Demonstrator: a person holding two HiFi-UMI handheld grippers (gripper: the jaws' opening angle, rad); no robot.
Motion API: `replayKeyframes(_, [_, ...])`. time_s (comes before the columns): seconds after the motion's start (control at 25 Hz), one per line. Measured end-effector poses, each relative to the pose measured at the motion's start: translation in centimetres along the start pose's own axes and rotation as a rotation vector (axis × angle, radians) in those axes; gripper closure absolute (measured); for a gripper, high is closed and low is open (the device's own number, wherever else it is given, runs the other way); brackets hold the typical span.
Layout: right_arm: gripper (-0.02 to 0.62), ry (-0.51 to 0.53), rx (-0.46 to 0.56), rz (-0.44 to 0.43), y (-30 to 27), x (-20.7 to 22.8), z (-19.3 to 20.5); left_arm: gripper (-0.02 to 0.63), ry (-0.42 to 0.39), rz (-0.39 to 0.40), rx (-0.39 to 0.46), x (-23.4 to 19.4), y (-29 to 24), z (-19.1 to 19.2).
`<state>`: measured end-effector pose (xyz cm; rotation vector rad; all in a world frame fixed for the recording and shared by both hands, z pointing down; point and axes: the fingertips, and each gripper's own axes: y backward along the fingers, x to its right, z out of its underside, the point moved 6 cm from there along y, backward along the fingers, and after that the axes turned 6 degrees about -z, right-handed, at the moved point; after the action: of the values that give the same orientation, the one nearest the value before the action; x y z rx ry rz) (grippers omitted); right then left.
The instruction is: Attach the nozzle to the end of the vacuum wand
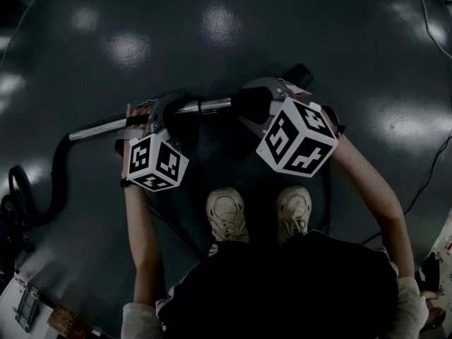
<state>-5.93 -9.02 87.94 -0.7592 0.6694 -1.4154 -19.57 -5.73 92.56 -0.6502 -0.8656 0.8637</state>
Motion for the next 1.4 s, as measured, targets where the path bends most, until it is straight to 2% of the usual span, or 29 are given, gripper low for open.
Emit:
replayKeyframes(0.04, [0.462, -0.088, 0.072, 0.025, 1.2, 0.9, 0.0, 0.368, 0.082, -0.004, 0.057, -0.5, 0.9, -0.3])
replayKeyframes(0.08, [0.529, -0.185, 0.151, 0.055, 2.6, 2.0, 0.1, 0.356, 0.207, -0.022, 0.155, -1.4, 2.3, -0.6])
replayKeyframes(0.12, [0.557, -0.284, 0.237, 0.085, 4.1, 3.3, 0.1, 0.37, 0.368, -0.058, 0.291, -2.5, 4.2, -0.8])
replayKeyframes(0.2, [0.588, -0.478, 0.443, 0.141, 7.3, 5.8, 0.1, 0.511, 0.703, -0.166, 0.588, -5.0, 7.5, -1.0])
replayKeyframes(0.24, [0.588, -0.562, 0.555, 0.169, 8.8, 6.9, 0.1, 0.561, 0.825, -0.227, 0.7, -6.1, 8.3, -1.2])
replayKeyframes(0.28, [0.588, -0.623, 0.654, 0.195, 10.1, 7.7, -0.1, 0.604, 0.894, -0.287, 0.774, -6.9, 8.6, -1.6])
replayKeyframes(0.36, [0.588, -0.671, 0.761, 0.259, 11.7, 8.6, -0.2, 0.604, 0.925, -0.403, 0.851, -8.0, 8.2, -2.8])
replayKeyframes(0.44, [0.588, -0.678, 0.768, 0.359, 12.2, 8.8, 0.2, 0.604, 0.952, -0.533, 0.9, -8.7, 7.5, -4.4])
replayKeyframes(0.52, [0.588, -0.687, 0.753, 0.461, 12.3, 8.7, 1.0, 0.604, 0.998, -0.605, 0.939, -9.0, 6.6, -6.2])
replayKeyframes(0.6, [0.588, -0.696, 0.746, 0.522, 12.2, 8.5, 1.9, 0.604, 1.038, -0.582, 0.96, -9.2, 5.5, -7.7])
replayKeyframes(0.72, [0.588, -0.702, 0.753, 0.543, 11.9, 8.2, 2.7, 0.604, 1.059, -0.534, 0.952, -9.4, 4.4, -9.0])
replayKeyframes(0.96, [0.589, -0.588, 0.688, 0.659, 9.5, 8.2, 3.7, 0.604, 0.953, -0.602, 0.797, -8.9, 3.0, -8.9])
replayKeyframes(1.08, [0.588, -0.613, 0.7, 0.656, 8.2, 8.8, 4.1, 0.604, 0.904, -0.617, 0.743, -8.7, 1.9, -9.1])
replayKeyframes(1.2, [0.589, -0.621, 0.731, 0.652, 7.9, 9.3, 3.9, 0.604, 0.851, -0.606, 0.724, -8.8, 1.2, -10.1])
replayKeyframes(1.28, [0.589, -0.615, 0.748, 0.653, 7.8, 9.8, 3.6, 0.604, 0.851, -0.6, 0.736, -9.4, 0.9, -10.5])
replayKeyframes(1.4, [0.589, -0.621, 0.749, 0.66, 7.6, 11.4, 3.2, 0.604, 0.902, -0.597, 0.768, -11.2, 0.1, -10.2])
